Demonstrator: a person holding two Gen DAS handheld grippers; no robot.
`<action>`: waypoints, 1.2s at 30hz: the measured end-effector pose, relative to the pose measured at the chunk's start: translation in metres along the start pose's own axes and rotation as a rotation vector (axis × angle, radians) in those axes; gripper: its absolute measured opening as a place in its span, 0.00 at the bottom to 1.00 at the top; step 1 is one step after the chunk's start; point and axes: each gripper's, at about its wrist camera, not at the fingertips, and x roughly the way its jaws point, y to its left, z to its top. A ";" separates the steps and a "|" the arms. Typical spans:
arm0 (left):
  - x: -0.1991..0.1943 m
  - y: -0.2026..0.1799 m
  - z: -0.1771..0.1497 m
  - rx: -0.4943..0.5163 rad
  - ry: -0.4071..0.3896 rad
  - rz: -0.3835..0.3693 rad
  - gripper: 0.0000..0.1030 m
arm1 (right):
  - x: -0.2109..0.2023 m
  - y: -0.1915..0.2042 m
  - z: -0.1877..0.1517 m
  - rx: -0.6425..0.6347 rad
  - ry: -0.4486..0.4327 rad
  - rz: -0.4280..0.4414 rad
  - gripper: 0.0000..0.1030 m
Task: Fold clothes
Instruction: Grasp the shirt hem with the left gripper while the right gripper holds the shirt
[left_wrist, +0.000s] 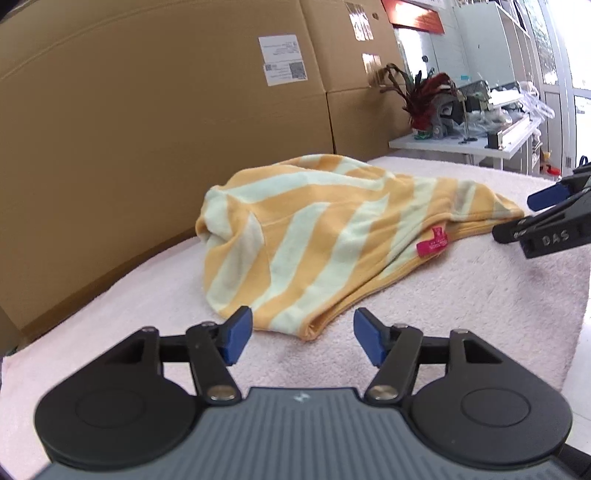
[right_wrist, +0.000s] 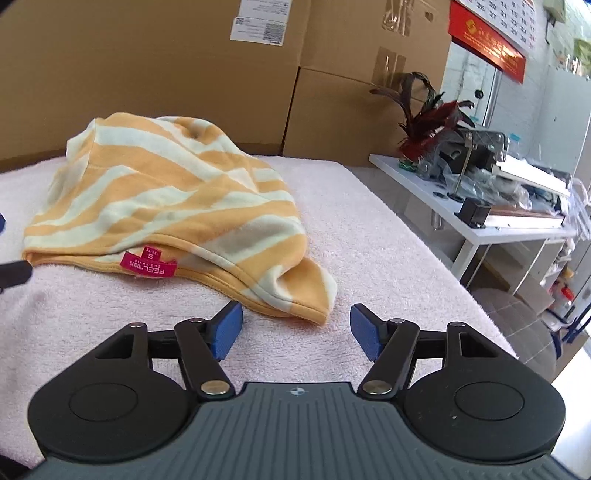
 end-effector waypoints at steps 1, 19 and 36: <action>0.003 0.005 0.002 -0.026 0.007 -0.012 0.44 | 0.001 -0.003 -0.001 0.029 -0.004 0.015 0.60; -0.073 0.042 0.018 -0.305 -0.262 0.002 0.11 | -0.051 -0.030 0.019 0.256 -0.316 0.222 0.10; -0.102 0.016 -0.001 -0.079 -0.202 0.038 0.33 | -0.106 -0.034 0.050 0.400 -0.525 0.450 0.10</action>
